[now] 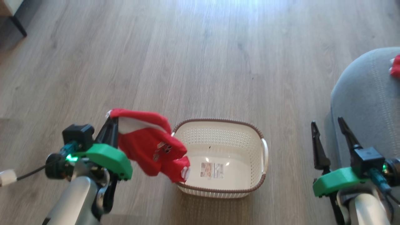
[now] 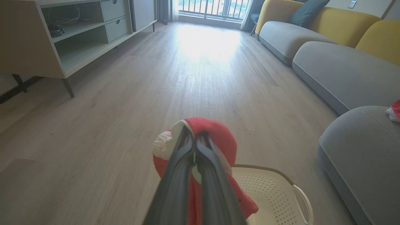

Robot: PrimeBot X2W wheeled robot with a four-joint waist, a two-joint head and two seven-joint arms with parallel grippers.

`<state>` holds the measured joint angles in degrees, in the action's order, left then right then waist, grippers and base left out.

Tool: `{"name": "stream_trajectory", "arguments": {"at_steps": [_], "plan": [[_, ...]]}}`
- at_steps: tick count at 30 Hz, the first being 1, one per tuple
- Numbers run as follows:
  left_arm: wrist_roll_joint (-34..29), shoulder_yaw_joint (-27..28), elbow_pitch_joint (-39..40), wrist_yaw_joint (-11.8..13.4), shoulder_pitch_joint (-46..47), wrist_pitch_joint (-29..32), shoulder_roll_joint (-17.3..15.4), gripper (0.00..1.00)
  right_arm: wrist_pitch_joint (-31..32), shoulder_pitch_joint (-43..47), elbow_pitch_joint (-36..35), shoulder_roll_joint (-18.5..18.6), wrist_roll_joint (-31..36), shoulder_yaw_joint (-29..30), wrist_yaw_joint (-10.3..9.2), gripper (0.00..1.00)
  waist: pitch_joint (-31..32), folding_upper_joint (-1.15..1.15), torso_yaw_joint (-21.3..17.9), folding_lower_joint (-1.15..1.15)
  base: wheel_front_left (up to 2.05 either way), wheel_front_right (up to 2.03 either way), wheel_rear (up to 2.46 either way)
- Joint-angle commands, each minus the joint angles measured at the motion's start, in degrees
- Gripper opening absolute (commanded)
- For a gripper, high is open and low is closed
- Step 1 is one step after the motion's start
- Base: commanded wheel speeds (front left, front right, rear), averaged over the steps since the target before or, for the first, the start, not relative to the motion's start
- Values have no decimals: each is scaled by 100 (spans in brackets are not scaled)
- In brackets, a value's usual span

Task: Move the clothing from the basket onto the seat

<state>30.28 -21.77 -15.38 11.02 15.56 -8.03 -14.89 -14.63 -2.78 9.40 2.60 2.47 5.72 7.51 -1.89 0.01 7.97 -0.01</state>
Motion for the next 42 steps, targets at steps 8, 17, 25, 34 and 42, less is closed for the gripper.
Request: {"name": "stream_trajectory", "arguments": {"at_steps": [8,17,25,34,42], "plan": [[58,331,804,305,-232,267,-381,0,-37,79,-100,28,-74,-189,-2,100,331,-1,-129,1,0,0,0],[35,296,1049,363,-314,352,-474,0,-37,93,-91,28,-132,-340,-2,100,360,-1,-182,1,0,0,0],[25,255,1079,367,-308,359,-509,0,-37,90,-91,28,-167,-406,-2,100,328,-1,-199,1,0,0,0],[-54,-4,1310,242,-57,478,-464,0,-37,-196,-41,28,-204,-1140,-2,100,264,-1,-247,1,0,0,0],[-171,-489,1592,46,317,647,-192,0,-37,-869,198,28,-429,-2526,-2,100,248,-1,-323,1,0,0,0]]}}
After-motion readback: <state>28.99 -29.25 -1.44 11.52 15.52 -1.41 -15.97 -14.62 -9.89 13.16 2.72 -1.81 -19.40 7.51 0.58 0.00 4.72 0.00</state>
